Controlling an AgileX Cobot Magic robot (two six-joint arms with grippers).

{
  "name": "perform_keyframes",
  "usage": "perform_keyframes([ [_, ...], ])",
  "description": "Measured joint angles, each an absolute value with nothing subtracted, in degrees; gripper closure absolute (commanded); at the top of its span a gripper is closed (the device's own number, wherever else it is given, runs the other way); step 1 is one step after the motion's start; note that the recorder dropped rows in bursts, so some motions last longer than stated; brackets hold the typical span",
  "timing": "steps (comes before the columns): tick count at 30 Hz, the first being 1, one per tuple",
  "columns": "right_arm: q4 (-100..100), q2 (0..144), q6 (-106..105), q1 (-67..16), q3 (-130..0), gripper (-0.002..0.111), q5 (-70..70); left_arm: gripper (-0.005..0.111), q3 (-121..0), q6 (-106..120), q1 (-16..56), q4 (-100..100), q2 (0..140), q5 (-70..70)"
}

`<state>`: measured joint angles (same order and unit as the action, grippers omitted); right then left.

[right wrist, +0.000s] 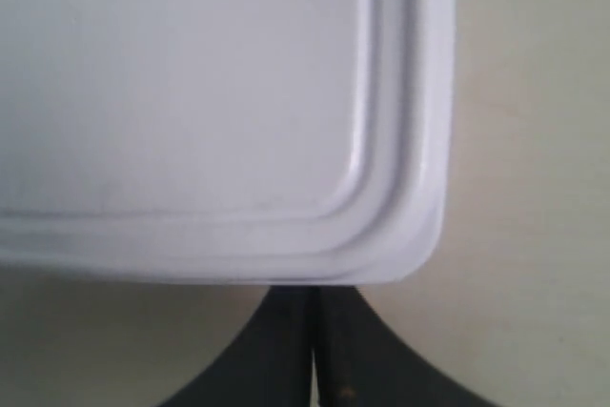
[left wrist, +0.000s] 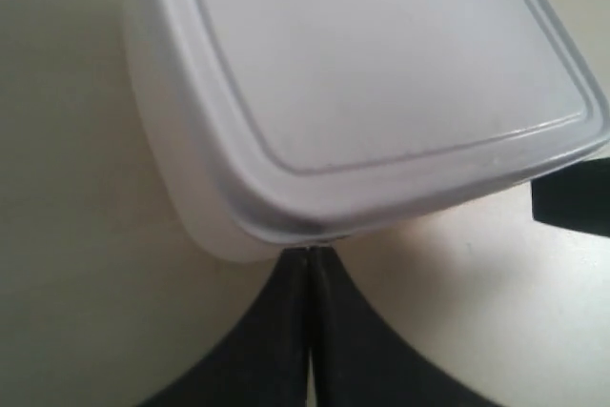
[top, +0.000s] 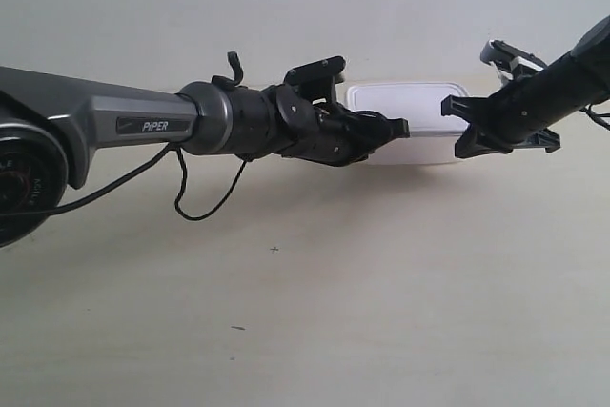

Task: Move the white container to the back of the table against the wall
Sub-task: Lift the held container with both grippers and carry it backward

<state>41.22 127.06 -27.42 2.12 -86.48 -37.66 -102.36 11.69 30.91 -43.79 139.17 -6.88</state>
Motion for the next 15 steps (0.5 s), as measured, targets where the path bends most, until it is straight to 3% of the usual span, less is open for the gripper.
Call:
perform_keyframes([
  [15, 43.0, 131.0, -27.7, 2.1, -93.1, 0.108, -38.3, 0.107, -108.4, 11.7, 30.0, -43.7, 143.4, -6.3],
])
